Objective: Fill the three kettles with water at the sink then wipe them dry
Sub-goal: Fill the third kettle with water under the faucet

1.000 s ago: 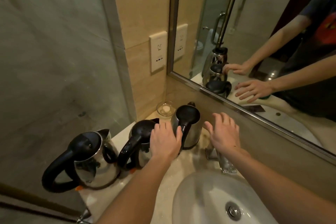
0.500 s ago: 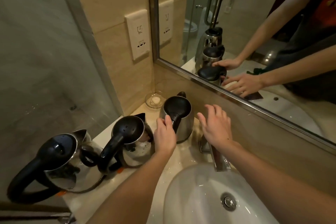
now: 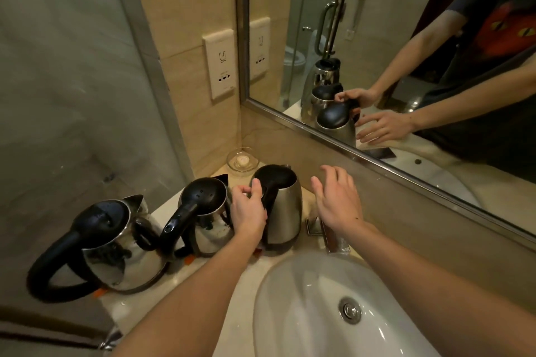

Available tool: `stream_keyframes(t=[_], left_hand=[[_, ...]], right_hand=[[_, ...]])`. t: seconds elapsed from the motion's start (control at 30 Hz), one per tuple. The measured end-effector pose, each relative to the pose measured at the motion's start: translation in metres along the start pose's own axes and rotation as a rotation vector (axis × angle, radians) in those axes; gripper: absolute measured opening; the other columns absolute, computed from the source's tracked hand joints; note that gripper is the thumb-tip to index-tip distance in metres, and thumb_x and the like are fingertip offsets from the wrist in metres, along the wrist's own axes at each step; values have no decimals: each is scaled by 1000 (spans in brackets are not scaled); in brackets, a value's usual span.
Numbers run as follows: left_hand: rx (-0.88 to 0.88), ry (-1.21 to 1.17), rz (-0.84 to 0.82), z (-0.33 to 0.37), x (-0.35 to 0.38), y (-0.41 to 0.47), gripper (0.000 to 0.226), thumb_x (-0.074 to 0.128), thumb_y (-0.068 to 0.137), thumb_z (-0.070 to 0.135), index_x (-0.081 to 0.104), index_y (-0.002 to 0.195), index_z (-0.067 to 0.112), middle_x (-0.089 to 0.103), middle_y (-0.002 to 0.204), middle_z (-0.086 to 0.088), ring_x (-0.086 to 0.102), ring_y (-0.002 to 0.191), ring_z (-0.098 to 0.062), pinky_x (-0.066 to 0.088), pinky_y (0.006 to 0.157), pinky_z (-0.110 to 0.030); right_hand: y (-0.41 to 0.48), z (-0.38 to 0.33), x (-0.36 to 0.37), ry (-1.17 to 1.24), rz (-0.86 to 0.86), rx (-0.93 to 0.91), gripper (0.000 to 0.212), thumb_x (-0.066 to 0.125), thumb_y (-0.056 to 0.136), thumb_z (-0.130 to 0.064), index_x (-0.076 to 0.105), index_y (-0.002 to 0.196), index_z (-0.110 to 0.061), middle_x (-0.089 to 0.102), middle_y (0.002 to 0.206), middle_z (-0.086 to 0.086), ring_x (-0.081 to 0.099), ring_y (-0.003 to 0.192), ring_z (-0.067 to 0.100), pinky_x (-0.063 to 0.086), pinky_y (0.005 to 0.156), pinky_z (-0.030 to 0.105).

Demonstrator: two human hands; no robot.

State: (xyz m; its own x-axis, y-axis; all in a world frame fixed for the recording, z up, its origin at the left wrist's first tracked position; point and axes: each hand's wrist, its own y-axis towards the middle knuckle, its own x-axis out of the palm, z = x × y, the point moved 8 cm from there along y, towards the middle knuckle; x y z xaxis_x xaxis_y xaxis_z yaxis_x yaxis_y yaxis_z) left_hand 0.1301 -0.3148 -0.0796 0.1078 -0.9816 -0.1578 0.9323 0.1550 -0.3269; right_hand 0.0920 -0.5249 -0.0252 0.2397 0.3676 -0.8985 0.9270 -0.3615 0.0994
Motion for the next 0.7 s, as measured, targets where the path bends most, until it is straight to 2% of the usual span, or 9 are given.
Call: stream_keyframes(t=[0.13,0.3,0.47,0.63,0.7], left_hand=[[8,10,-33,2,-17,-26,27,48,100,45,48,101,18,59,86,-8,52,57,-15,42,45,-24],[66,0,-81,9,-42,-55,29,49,101,43,50,103,14,57,78,-9,51,51,-16,42,42,-25],[121,11,-129,20,-63,-79,29,49,102,41,49,99,11,54,71,-8,49,48,-15,40,40,-25],[153,-17,-206,23,-79,-98,30,48,102,39,49,97,9,51,69,-9,47,45,-15,39,38,-24],[149,-40,-232,20,-84,-101,38,47,102,42,52,105,4,53,70,-8,47,45,-15,38,38,-25]], right_hand=[[-22,-2,-8,129,-10,69,48,35,102,-46,39,143,-21,40,145,3,38,133,20,37,107,39],[-51,0,-5,320,-34,248,46,34,101,-50,45,136,-21,47,140,4,47,126,23,40,106,48],[-83,-10,-10,425,-29,312,44,36,103,-43,50,132,-14,56,130,5,53,114,23,44,91,38],[-107,-22,-11,647,-56,451,51,31,102,-49,51,129,-12,56,118,2,52,108,21,42,95,38],[-114,-25,-7,821,-76,543,64,28,98,-61,47,138,-15,55,131,4,51,119,25,41,103,44]])
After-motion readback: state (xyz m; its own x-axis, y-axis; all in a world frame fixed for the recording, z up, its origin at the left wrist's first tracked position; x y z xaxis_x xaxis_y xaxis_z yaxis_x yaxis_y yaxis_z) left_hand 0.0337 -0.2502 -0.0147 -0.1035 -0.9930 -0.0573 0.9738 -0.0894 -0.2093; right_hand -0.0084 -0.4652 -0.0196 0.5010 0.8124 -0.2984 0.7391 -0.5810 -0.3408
